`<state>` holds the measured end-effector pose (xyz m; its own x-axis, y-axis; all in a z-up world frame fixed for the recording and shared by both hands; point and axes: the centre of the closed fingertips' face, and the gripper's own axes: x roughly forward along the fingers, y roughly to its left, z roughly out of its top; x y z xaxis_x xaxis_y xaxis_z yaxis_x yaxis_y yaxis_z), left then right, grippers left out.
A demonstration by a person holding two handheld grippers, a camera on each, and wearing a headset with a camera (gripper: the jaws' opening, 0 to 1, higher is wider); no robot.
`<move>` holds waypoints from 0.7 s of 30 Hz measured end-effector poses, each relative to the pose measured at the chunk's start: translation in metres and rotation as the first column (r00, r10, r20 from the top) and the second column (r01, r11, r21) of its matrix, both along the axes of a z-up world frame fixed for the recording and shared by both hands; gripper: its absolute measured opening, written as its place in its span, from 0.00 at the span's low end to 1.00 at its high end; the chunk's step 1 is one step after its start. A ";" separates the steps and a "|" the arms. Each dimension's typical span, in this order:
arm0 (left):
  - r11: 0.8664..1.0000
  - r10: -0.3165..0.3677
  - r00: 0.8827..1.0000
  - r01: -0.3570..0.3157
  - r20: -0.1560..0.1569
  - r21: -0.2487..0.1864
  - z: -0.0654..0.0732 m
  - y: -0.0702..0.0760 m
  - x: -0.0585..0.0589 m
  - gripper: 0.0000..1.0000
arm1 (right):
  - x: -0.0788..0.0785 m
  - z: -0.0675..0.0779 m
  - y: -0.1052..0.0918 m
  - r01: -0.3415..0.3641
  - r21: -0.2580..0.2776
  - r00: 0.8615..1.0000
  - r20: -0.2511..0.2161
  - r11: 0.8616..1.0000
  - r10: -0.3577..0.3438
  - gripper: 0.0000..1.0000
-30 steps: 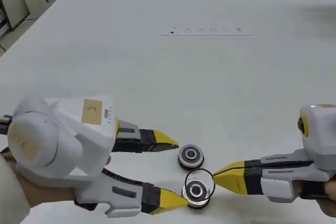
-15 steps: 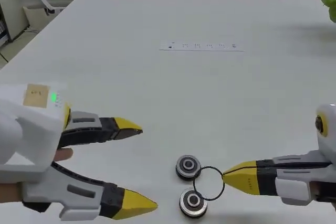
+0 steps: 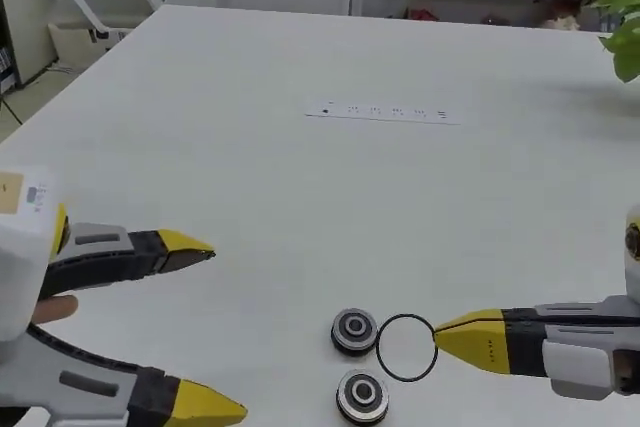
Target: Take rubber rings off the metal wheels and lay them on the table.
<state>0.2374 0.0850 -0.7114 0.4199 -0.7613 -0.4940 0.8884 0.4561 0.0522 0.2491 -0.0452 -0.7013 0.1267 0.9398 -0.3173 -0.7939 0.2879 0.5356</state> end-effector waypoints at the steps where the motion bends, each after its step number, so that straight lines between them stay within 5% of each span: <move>1: 1.000 0.006 1.000 -0.006 0.001 0.000 -0.001 0.002 -0.001 0.79 | 0.000 0.002 0.000 0.001 0.000 1.000 0.003 1.000 -0.001 0.00; 21: 0.992 0.122 0.992 -0.122 -0.029 0.000 -0.019 0.037 -0.014 0.90 | -0.013 0.031 0.015 -0.002 0.000 0.999 0.035 1.000 0.002 0.00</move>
<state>0.2233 0.1223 -0.7300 0.4956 -0.7062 -0.5057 0.8270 0.5616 0.0262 0.2361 -0.0303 -0.6703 0.1358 0.9402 -0.3123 -0.8128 0.2859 0.5076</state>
